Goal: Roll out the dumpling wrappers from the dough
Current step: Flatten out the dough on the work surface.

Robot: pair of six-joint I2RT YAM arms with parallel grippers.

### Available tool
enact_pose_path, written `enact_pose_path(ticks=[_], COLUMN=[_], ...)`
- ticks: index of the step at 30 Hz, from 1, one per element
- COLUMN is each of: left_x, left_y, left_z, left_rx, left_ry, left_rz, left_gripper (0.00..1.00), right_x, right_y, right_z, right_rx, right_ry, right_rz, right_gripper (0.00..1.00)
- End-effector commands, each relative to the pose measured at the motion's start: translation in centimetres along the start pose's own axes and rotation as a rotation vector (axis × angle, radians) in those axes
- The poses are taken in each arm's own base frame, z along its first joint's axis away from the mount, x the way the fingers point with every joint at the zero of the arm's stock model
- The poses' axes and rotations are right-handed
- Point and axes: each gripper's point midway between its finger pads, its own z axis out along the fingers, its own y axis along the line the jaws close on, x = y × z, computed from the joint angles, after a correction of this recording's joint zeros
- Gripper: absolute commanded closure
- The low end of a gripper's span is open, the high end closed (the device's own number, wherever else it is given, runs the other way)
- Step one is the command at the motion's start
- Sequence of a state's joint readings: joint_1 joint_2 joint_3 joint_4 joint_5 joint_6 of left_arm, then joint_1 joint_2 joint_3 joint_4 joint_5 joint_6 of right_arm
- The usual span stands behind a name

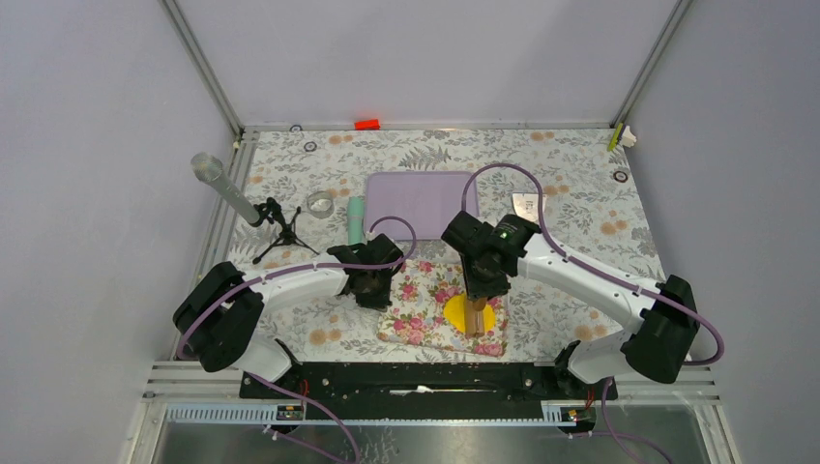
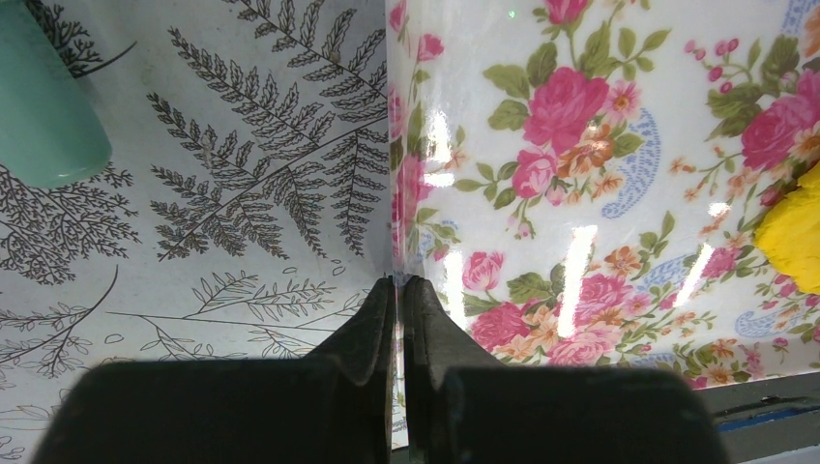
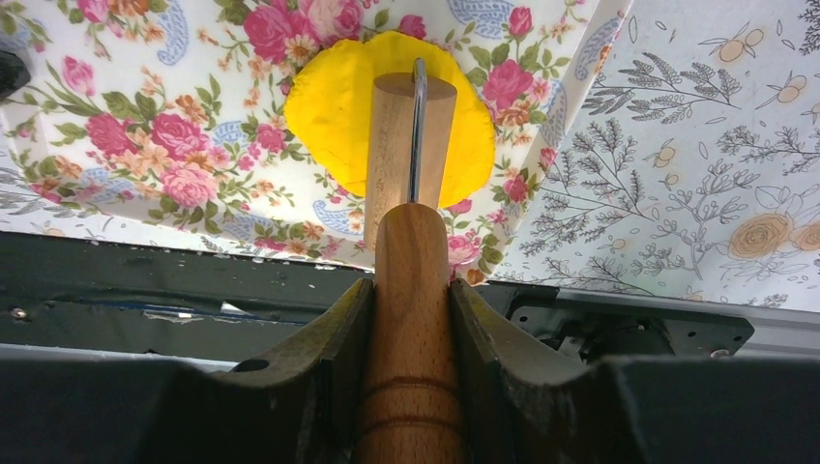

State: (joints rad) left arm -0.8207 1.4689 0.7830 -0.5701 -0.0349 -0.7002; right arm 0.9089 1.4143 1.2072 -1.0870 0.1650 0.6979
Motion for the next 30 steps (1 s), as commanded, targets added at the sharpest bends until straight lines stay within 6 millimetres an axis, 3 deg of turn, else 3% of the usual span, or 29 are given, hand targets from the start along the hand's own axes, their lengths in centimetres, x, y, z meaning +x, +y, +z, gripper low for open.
enact_pose_path(ticks=[1,5,7,23,27,30], left_x=[0.6,0.6,0.7,0.8,0.7,0.7], left_y=[1.0,1.0,1.0,1.2,1.0,1.0], left_z=[0.5,0.5,0.6,0.6,0.6,0.6], left_rx=[-0.037,-0.038,-0.040,-0.041,-0.037,-0.036], left_ry=[0.007,0.008,0.009,0.009,0.009,0.010], left_rz=[0.026,0.026,0.025,0.023,0.023,0.025], left_gripper=[1.00,1.00,1.00,1.00,1.00,1.00], right_x=[-3.4,-4.4,-4.4,3.5,1.9,-0.7], right_y=[2.4,2.8,2.4,-3.1,-1.3,0.9], right_z=[-2.4,-4.2,-3.8,7.4,6.5,3.5], right_rx=[-0.131,-0.175,-0.152,0.139,0.068,-0.013], right_ry=[-0.166,-0.222,-0.221,0.021,-0.017,-0.064], right_rz=[0.076,0.104,0.098,0.071,0.068,0.058], right_gripper=[1.00,1.00,1.00,1.00,1.00,1.00])
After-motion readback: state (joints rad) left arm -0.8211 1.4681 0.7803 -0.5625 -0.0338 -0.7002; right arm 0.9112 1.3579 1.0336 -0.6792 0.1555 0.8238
